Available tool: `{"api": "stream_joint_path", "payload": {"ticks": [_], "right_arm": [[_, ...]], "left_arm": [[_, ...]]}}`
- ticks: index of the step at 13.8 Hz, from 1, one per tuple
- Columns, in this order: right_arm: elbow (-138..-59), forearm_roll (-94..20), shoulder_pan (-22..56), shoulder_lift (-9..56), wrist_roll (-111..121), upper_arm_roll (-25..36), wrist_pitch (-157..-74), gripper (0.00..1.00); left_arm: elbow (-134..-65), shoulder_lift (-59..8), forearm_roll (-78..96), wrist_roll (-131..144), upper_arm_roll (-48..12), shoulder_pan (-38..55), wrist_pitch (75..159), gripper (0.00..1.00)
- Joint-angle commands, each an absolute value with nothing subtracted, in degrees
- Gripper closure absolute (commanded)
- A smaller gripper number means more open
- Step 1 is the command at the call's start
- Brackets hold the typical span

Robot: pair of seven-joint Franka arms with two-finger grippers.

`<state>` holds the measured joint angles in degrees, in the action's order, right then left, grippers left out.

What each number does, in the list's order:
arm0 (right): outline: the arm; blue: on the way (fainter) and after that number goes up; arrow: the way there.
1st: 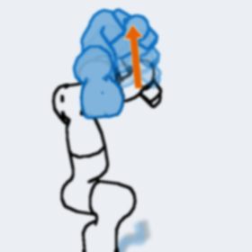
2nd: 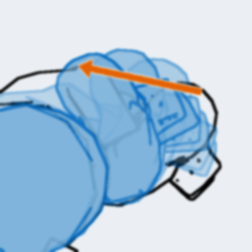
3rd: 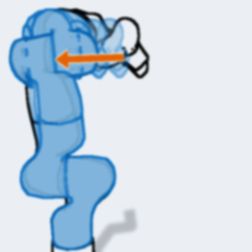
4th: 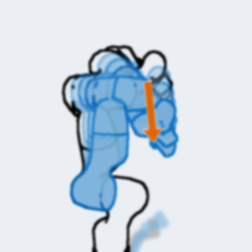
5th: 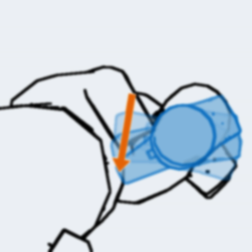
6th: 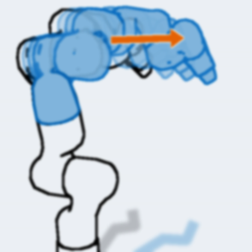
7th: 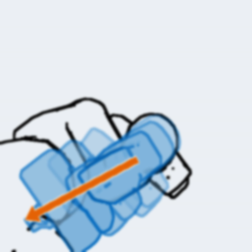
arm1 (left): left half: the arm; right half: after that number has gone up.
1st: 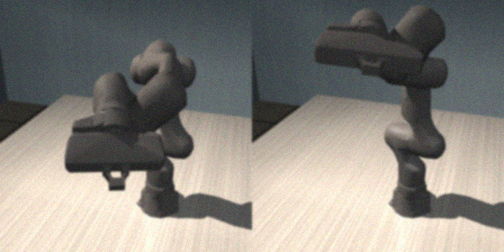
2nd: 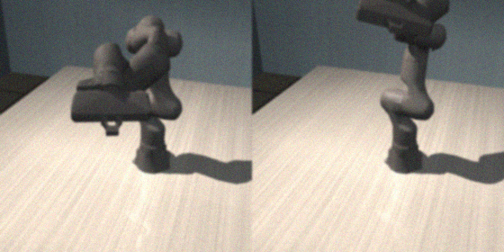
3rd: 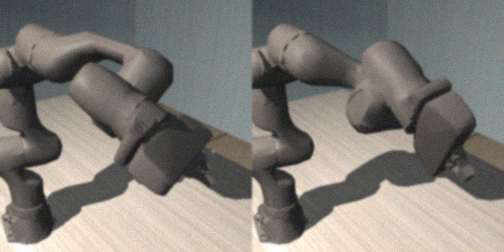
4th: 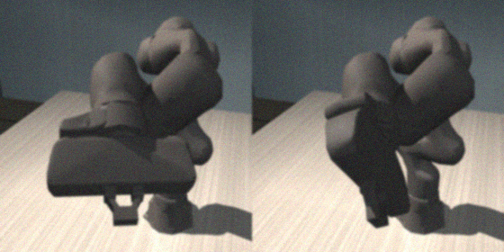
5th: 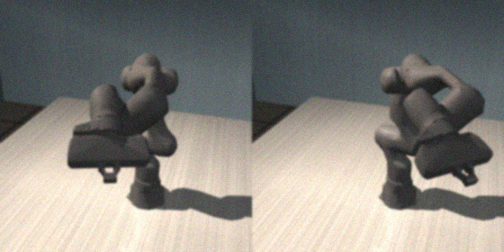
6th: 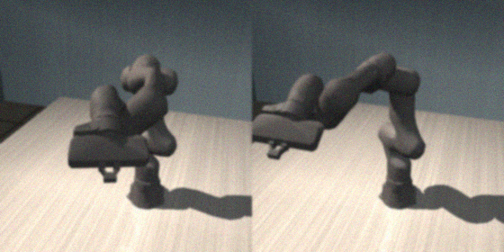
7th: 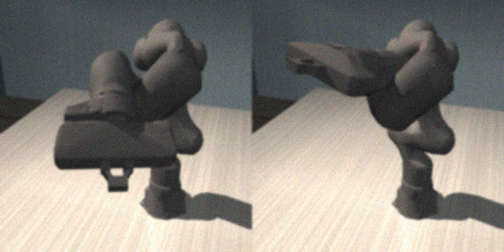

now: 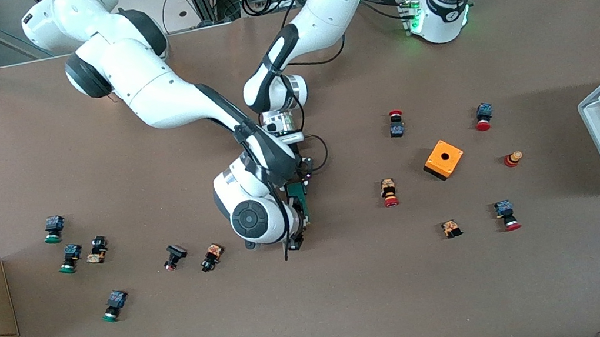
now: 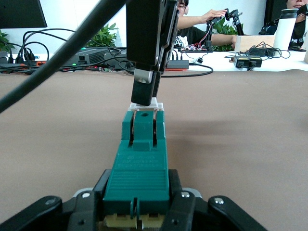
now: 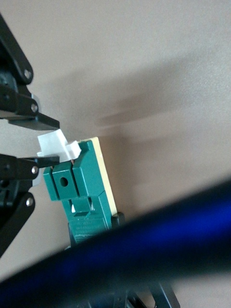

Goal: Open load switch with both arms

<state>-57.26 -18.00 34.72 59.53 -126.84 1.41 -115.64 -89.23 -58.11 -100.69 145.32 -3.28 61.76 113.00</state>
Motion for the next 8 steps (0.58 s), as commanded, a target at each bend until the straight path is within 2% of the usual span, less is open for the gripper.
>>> {"api": "stream_joint_path", "payload": {"ticks": [1,2,8], "right_arm": [[-59.24,-19.25,34.45,59.15,-128.41,0.35,-116.90,0.76],[-59.24,-19.34,34.45,59.15,-128.41,0.35,-116.81,0.79],[-60.55,-19.42,34.54,58.98,-128.50,0.35,-116.98,0.80]], "left_arm": [[-87.89,-59.06,-101.07,144.40,-3.52,61.26,113.38,0.48],[-87.89,-59.06,-101.07,144.40,-3.52,61.26,113.29,0.48],[-87.89,-58.97,-101.07,144.40,-3.52,61.26,113.38,0.48]]}}
